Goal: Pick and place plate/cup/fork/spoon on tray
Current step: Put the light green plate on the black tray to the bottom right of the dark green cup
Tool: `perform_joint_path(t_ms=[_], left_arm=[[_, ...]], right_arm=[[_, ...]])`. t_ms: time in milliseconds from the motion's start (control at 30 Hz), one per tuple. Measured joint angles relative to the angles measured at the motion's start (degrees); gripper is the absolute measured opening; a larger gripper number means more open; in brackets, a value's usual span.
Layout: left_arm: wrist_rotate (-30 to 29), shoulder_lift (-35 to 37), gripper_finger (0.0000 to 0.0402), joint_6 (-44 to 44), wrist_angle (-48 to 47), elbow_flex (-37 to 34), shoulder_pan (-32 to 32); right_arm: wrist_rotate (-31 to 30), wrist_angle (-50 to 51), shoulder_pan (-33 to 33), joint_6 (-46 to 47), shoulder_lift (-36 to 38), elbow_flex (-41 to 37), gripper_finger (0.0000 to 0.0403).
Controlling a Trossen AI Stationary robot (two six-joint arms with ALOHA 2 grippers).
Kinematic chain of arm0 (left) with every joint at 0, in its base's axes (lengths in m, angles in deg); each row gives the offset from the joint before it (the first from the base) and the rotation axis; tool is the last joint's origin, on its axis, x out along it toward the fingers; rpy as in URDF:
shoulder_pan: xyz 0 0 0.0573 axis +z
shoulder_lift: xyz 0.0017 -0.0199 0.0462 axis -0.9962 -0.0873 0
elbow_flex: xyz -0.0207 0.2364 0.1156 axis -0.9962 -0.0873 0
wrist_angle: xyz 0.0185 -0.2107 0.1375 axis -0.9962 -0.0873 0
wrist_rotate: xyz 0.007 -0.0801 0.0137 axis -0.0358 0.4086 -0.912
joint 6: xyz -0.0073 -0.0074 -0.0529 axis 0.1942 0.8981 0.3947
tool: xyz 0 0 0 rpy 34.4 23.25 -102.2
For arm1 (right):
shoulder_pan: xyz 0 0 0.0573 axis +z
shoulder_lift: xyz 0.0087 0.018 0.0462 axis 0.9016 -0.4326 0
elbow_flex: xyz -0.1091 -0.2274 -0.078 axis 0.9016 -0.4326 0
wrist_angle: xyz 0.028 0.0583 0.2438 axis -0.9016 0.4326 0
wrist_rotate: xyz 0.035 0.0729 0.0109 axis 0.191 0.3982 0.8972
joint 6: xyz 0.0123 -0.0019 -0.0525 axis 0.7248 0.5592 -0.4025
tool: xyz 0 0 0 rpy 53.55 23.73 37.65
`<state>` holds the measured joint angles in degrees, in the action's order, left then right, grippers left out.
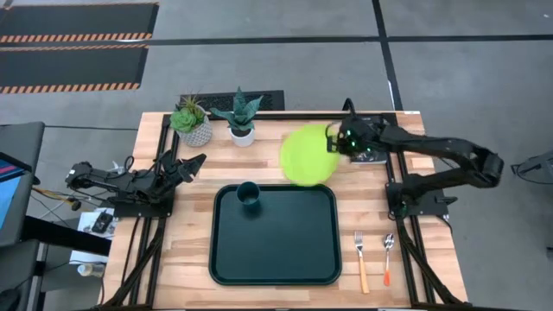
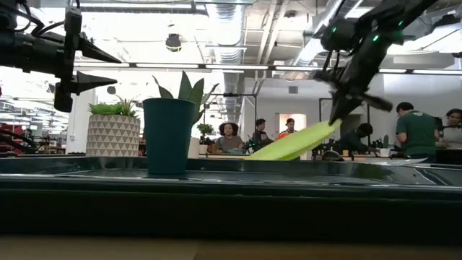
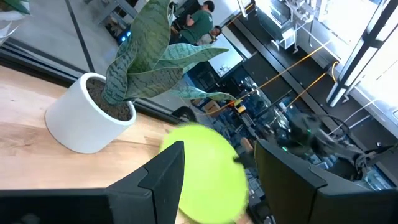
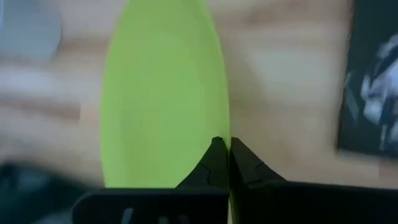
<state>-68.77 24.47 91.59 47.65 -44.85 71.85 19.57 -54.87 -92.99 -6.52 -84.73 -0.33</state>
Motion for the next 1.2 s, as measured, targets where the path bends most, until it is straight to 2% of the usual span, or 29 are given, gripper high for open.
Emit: perform_joint_path(t_ms=[167,367,500,633,800,1000,1200], left_arm=[[-0.2,0.0,0.0183,0.0,0.0,0.0,0.0],[-1.6,0.0,0.0183,0.0,-0.2,0.0,0.0],[-2.3,0.0,0.0183,0.0,-0.3,0.0,0.0],[-2.4,0.0,0.0183,0.1,-0.4,0.0,0.0],[-2.9,0.0,0.0183,0.5,-0.4,0.0,0.0],[-2.9,0.0,0.0183,1.5,-0.5,0.0,0.0],[-2.9,0.0,0.0183,1.7,-0.4,0.0,0.0]], right_arm=[[-0.4,4.6,12.8,5.5,4.9,0.0,0.0001],[-5.5,9.8,26.8,14.9,8.0,0.0,0.0001],[-5.9,10.1,35.3,19.1,6.1,0.0,0.0001],[-5.9,8.1,41.7,22.5,0.7,0.0,0.0001],[-4.5,3.0,46.0,22.2,-7.6,0.1,0.0001],[-2.3,-8.2,47.9,19.2,-16.4,0.2,0.0001],[-2.5,-8.4,48.6,20.5,-19.6,0.1,0.001]])
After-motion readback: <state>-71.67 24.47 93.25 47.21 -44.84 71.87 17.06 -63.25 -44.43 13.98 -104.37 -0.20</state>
